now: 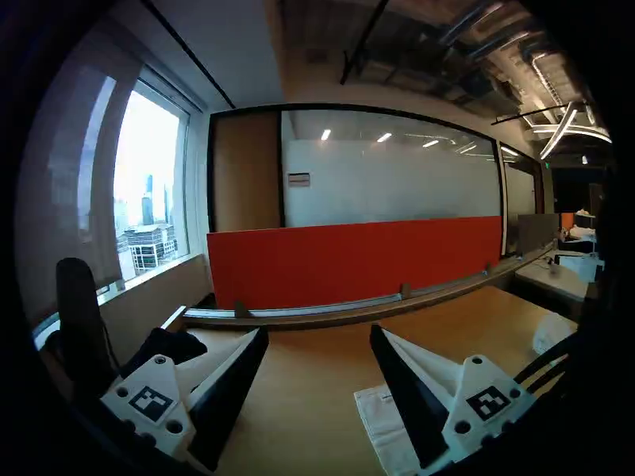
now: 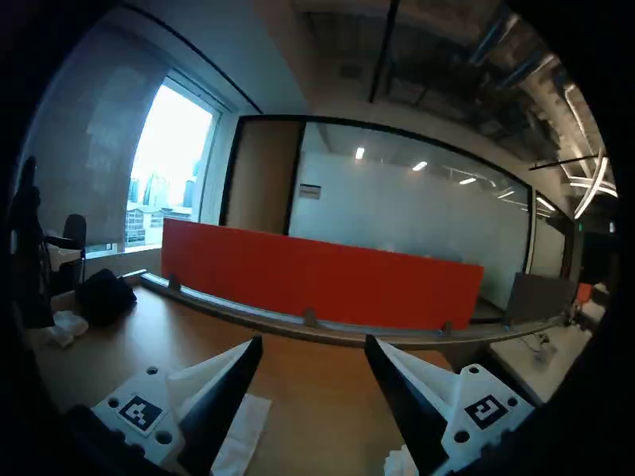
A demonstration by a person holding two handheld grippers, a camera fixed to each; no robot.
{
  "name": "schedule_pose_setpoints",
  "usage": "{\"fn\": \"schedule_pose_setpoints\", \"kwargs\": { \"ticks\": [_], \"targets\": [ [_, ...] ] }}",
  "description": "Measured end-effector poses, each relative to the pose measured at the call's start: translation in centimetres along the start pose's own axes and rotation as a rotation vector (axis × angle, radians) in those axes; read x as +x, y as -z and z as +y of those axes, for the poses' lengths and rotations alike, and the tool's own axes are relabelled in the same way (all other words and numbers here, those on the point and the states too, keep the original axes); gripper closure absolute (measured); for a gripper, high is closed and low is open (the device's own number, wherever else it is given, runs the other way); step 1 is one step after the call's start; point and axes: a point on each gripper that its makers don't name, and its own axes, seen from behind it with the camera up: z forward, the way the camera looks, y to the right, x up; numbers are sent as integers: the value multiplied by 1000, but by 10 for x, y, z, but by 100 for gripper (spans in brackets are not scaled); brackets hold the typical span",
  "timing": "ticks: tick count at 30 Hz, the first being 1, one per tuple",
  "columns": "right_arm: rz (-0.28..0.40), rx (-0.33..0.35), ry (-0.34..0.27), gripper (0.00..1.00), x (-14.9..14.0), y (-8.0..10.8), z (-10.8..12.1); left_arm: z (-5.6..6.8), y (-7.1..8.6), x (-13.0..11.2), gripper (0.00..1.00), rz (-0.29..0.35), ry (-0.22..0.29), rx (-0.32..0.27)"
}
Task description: Fold towel
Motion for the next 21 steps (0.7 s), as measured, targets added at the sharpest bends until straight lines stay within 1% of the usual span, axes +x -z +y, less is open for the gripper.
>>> {"fn": "schedule_pose_setpoints", "kwargs": {
  "ticks": [3, 8, 14, 18, 21],
  "targets": [
    [-29, 38, 15, 0, -9, 0, -3, 8, 2, -6, 5, -23, -20, -41],
    [-83, 117, 59, 0, -24, 2, -13, 22, 4, -22, 5, -73, -51, -111],
    [-136, 223, 103, 0, -36, 5, -30, 40, 9, -44, 5, -133, -66, -198],
    [-159, 269, 119, 0, -41, 5, -37, 46, 11, -53, 5, -159, -64, -234],
    [-172, 285, 125, 0, -46, 4, -38, 48, 11, -59, 5, -173, -70, -251]
  ]
}}
